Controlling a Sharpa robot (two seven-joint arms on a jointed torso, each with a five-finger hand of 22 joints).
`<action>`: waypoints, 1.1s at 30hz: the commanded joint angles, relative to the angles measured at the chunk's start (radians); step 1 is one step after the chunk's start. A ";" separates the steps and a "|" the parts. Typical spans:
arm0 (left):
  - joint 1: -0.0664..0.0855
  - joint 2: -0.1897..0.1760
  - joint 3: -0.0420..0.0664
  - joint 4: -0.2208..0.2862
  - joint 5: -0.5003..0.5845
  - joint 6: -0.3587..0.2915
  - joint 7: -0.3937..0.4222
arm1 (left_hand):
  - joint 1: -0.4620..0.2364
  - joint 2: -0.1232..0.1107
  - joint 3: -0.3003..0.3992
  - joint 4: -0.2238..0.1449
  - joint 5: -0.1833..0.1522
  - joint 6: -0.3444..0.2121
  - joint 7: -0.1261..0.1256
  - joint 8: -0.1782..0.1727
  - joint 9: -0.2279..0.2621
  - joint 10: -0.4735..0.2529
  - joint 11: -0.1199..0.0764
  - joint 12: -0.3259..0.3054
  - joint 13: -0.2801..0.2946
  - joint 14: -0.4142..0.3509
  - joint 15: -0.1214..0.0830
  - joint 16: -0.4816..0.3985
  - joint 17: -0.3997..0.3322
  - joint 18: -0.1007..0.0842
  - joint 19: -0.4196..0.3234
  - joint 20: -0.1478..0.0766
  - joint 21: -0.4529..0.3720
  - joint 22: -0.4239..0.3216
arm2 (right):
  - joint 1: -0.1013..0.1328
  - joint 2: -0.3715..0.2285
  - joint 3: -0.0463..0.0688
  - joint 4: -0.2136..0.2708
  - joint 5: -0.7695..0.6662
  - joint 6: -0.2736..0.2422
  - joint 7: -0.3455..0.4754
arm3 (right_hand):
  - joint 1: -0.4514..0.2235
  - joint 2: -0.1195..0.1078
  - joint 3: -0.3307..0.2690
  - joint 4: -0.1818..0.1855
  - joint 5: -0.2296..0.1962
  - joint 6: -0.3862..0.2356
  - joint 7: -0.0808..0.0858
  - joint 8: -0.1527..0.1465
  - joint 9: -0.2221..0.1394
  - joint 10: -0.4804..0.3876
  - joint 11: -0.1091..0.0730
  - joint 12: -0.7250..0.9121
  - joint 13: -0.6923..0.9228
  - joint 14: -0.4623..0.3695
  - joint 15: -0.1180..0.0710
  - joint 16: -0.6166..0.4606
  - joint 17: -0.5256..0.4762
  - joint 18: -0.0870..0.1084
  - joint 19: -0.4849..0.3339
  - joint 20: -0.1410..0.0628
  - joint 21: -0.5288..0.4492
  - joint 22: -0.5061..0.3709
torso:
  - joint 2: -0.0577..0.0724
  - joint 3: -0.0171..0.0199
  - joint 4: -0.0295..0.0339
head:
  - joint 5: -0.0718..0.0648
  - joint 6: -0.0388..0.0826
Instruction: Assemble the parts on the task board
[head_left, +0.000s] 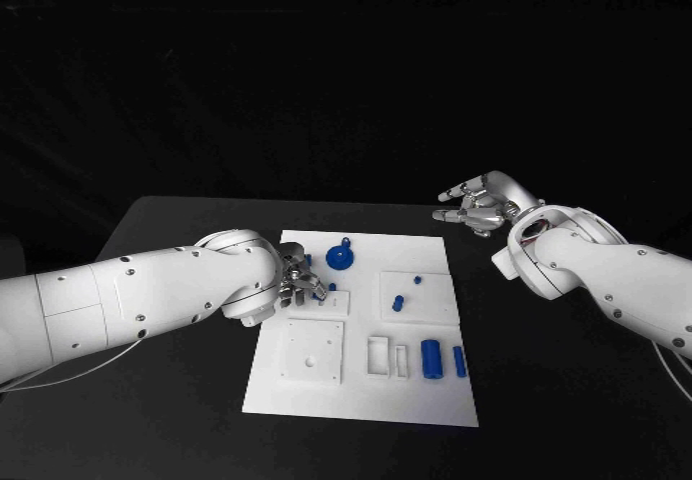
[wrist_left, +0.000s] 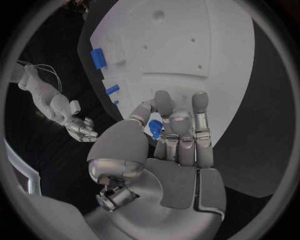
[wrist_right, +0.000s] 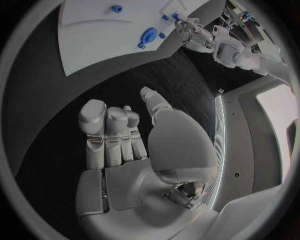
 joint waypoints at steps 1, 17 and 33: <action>-0.003 -0.001 -0.001 0.005 0.003 0.040 -0.003 | -0.005 0.001 0.025 -0.023 0.019 0.279 -0.151 0.002 0.211 0.041 -0.016 0.001 0.001 0.003 -0.001 0.004 0.001 0.002 0.004 0.000 -0.003 0.020 | 0.000 0.000 0.001 0.001 0.000 0.005 0.007 | -0.008 0.001 -0.001 -0.006 0.008 0.005 0.000 -0.004 0.000 -0.007 -0.002 -0.003 -0.001 -0.001 0.003 -0.003 -0.001 0.018 0.041 0.003 -0.005 0.101 | 0.000 0.0005 -0.0002 | -0.001 -0.001; -0.003 -0.007 -0.001 0.011 0.015 0.074 -0.009 | -0.018 0.000 0.046 -0.036 0.018 0.281 -0.152 0.003 0.210 0.041 -0.016 0.004 0.004 0.003 0.000 0.010 0.005 0.004 0.002 0.002 0.001 0.020 | 0.000 0.001 0.001 -0.001 0.000 0.010 0.005 | -0.009 0.001 0.000 -0.006 0.010 0.005 0.000 -0.004 0.000 -0.007 -0.002 -0.003 0.000 -0.001 0.003 -0.004 -0.001 0.018 0.041 0.003 -0.005 0.101 | -0.001 0.0003 -0.0003 | -0.001 -0.003; -0.003 -0.002 -0.001 0.002 0.022 0.092 -0.014 | -0.029 0.021 0.032 -0.009 -0.051 0.292 -0.154 0.001 0.204 0.041 -0.015 0.008 0.006 0.003 0.001 0.011 0.004 0.002 0.004 0.003 -0.001 0.019 | 0.000 0.002 0.001 -0.001 0.000 0.013 0.004 | -0.009 0.003 0.001 -0.008 0.012 0.005 0.000 -0.004 0.000 -0.009 -0.002 -0.004 -0.002 -0.001 0.003 -0.006 -0.003 0.019 0.041 0.003 -0.008 0.101 | 0.000 0.0006 -0.0004 | 0.000 -0.004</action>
